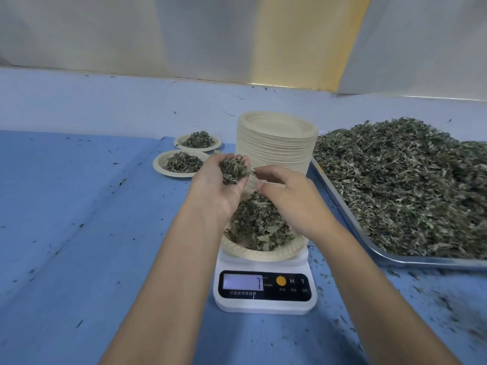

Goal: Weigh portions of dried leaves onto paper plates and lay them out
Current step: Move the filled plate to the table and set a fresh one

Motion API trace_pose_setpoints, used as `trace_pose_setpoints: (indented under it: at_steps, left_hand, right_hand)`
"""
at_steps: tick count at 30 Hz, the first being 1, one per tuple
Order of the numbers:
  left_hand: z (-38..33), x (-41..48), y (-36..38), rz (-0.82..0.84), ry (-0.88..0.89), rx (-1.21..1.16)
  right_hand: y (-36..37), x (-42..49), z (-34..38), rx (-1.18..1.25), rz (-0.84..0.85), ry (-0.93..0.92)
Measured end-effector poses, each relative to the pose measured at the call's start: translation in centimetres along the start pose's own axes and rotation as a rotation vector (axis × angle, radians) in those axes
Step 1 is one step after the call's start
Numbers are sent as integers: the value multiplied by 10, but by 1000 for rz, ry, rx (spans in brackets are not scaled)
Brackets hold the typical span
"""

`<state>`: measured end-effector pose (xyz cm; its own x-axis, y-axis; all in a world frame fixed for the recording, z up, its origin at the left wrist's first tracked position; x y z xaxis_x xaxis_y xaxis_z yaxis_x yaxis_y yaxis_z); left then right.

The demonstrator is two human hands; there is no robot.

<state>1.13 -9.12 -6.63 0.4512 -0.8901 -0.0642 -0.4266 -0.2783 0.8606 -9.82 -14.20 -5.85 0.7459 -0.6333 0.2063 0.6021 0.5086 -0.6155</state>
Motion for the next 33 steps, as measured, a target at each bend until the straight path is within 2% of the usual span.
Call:
trace_pose_setpoints:
  at_steps: [3, 8, 11, 15, 19, 21, 24, 29, 33]
  left_hand:
    - [0, 1, -1, 2, 0, 1]
    - [-2, 2, -1, 11, 3, -13]
    - [-2, 3, -2, 15, 3, -26]
    - [-2, 2, -1, 17, -5, -8]
    - [4, 1, 1, 17, -26, -16]
    - [7, 0, 3, 18, -43, -28]
    - [14, -2, 6, 31, -52, -12]
    - [38, -3, 22, 92, -112, -6]
    - [66, 3, 45, 136, -150, -19]
  right_hand:
    - [11, 0, 7, -194, 108, -82]
    - [19, 1, 7, -260, 175, -99]
    - [16, 1, 4, -260, 154, -86]
    - [7, 0, 8, -190, 9, -130]
    - [-4, 1, 4, 114, -164, -84]
    - [-7, 2, -3, 428, -220, -6]
    - [-7, 3, -6, 901, -210, 46]
    - [-16, -2, -17, 1156, -204, 122]
    - [-27, -9, -26, 1361, -269, 138]
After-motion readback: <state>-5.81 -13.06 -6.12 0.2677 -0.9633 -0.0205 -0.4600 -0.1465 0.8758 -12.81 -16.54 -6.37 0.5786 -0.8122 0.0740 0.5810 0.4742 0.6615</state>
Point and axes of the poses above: each hand's wrist, its own x-axis towards the middle knuckle, its own y-axis out of the palm, z = x × y, the point moved 6 cm from there along x, towards the middle knuckle, and after that the axes turned 12 degrees about z, right-handed, at the moved point
